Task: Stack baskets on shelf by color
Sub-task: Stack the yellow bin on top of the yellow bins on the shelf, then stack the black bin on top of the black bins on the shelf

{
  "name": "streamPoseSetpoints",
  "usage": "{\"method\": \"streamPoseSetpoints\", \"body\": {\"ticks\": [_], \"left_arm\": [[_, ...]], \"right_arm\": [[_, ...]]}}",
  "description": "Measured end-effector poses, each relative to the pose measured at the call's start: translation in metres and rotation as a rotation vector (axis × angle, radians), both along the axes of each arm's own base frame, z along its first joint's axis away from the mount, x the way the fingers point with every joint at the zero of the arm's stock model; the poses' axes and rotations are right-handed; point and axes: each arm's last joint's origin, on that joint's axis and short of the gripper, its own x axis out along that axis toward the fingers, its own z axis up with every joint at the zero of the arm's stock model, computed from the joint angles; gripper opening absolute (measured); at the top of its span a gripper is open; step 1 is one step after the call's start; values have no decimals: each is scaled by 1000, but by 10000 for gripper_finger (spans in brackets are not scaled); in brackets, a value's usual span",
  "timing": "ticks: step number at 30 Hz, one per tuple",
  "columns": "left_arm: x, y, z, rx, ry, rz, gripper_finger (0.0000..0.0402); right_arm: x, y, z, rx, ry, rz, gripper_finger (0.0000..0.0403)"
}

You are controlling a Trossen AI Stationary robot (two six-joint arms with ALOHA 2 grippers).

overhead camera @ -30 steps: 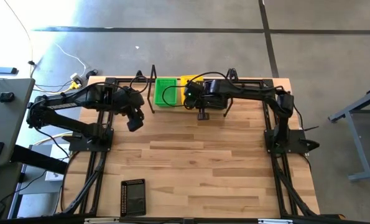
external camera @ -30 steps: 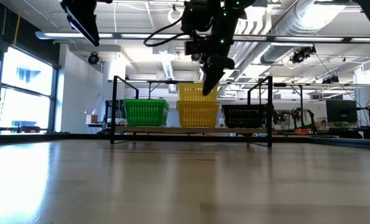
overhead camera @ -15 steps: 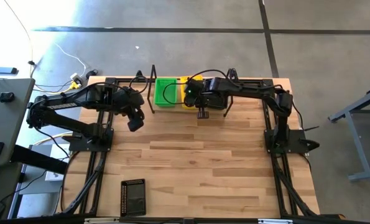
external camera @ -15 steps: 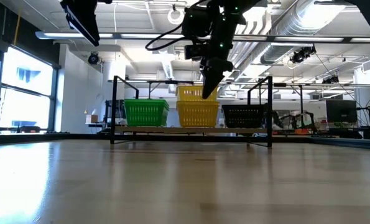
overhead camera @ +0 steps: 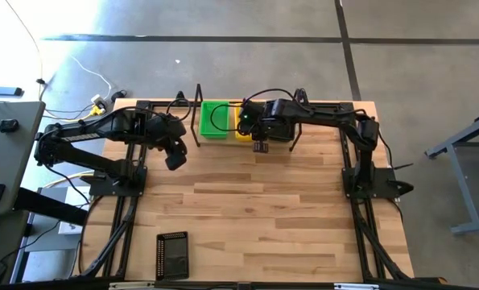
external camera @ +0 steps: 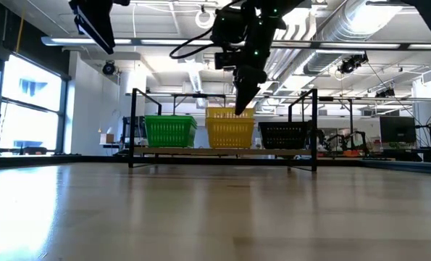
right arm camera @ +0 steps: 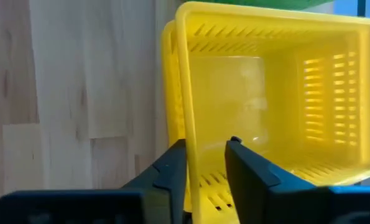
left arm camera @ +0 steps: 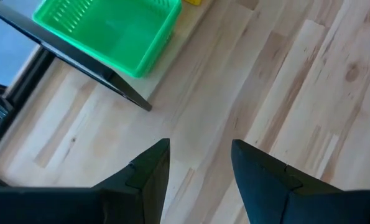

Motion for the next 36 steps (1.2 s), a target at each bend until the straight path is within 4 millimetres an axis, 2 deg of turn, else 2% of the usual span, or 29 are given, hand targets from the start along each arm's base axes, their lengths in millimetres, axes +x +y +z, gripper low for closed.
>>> {"method": "streamPoseSetpoints", "body": {"ticks": [4,9,16,19,28,36], "left_arm": [[0,-1,0,-43,-9,-4,161],[0,-2,-1,-52,-11,-6,161],[0,-2,-1,-72,-18,27,161],[-3,-5,-3,-156,-9,78,161],[-3,-35,-5,-289,-19,245,161],[-4,-79,-4,-330,-51,252,161]], "right_arm": [[0,2,15,11,-3,-22,115],[1,3,35,17,-45,-58,119],[-1,-7,30,54,-44,-149,119],[-2,-7,29,74,-40,-176,119],[0,11,40,112,-65,-220,119],[8,49,43,163,-76,-223,119]]}}
